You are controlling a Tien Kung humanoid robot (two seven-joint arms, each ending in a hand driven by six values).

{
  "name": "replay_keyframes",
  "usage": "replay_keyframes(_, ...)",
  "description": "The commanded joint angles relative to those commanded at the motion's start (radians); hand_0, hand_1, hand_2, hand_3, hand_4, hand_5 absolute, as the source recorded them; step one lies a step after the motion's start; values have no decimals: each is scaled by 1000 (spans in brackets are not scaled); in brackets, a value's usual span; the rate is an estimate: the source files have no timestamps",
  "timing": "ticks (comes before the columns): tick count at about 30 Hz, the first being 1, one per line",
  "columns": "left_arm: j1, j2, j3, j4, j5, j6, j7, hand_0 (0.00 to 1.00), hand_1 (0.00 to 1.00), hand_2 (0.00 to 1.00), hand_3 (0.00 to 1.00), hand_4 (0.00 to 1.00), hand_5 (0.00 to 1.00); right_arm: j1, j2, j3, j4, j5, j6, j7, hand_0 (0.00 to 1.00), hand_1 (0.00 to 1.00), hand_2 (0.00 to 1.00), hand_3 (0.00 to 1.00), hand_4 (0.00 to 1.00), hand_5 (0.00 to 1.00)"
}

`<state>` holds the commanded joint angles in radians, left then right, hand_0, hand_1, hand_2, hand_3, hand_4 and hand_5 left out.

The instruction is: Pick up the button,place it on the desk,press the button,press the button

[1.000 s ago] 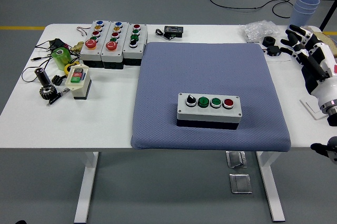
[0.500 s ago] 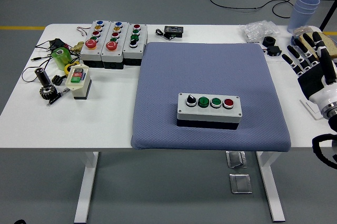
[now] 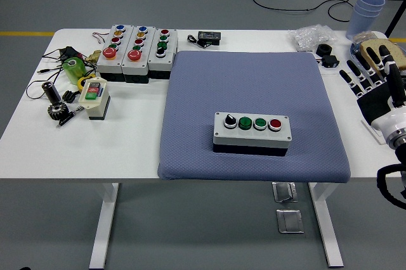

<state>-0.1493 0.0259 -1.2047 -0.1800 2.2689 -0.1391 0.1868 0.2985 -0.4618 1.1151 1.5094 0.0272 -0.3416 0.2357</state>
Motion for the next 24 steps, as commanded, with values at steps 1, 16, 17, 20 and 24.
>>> replay_keyframes(1,0,0,1,0,0,0,0,651,643,635,546,299,846,-1,0,0,0,2,0,0,686,656,723,675,766,344)
replay_keyframes(16,-5,0,4,0,-2,1,4,651,643,634,546,298,846,-7,-1,25,2,26,13,1,668,641,709,671,765,343)
replay_keyframes(17,-6,0,3,0,-3,1,4,651,643,634,546,298,846,-7,-2,26,3,26,14,1,668,641,709,671,765,343)
replay_keyframes(20,-10,0,0,0,-3,1,7,651,642,635,546,300,848,-4,-3,34,2,30,21,2,651,620,691,668,763,343)
replay_keyframes(24,-11,0,-5,0,-2,1,9,651,643,635,545,300,848,-1,-3,38,0,33,29,4,635,607,683,665,762,343)
